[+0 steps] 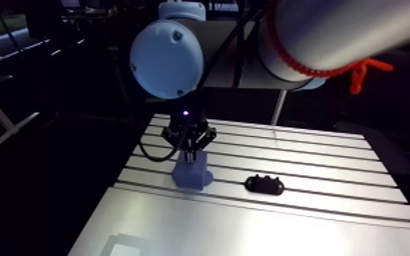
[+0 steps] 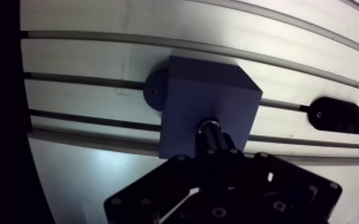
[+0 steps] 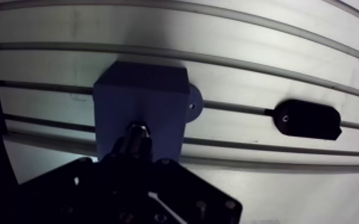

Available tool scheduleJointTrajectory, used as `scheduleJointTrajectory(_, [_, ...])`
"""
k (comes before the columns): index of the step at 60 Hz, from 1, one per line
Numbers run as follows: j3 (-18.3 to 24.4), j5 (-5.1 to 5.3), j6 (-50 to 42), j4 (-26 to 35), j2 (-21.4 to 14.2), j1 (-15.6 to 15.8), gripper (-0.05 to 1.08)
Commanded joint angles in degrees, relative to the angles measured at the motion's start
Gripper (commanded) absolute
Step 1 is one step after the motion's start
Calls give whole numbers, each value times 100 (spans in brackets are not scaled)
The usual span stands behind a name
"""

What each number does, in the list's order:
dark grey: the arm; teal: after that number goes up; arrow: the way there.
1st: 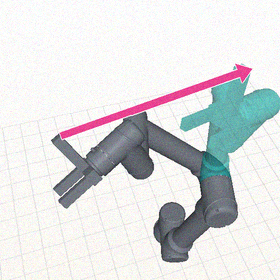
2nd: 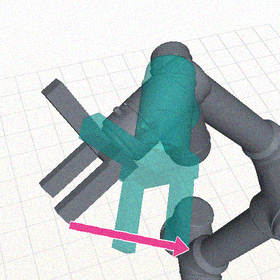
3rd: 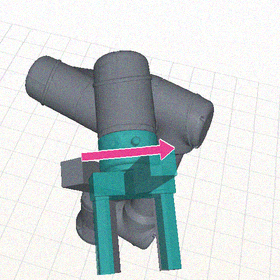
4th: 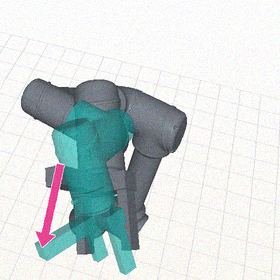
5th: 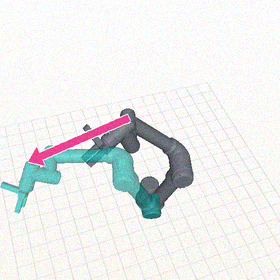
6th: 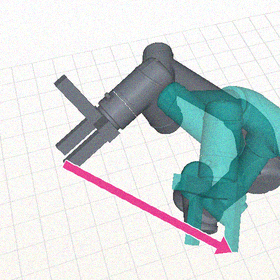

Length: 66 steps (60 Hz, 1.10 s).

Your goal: Pick up the M10 bolt and insert it into the hex recess until seated.

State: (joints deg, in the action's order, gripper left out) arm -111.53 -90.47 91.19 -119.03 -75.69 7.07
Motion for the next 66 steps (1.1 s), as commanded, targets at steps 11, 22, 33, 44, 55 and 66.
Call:
scheduleJointTrajectory(11, [-31, -1, 8, -54, 58, -4, 108])
scheduleJointTrajectory(22, [-31, -1, 8, -55, 59, 5, 108])
scheduleJointTrajectory(33, [-23, -8, 8, -55, 59, 5, 108])
scheduleJointTrajectory(44, [10, -1, 8, -46, 52, -12, 108])
scheduleJointTrajectory(55, [96, 34, 8, -14, 10, -5, 108])
scheduleJointTrajectory(66, [220, 25, 8, 156, -35, 23, 108])
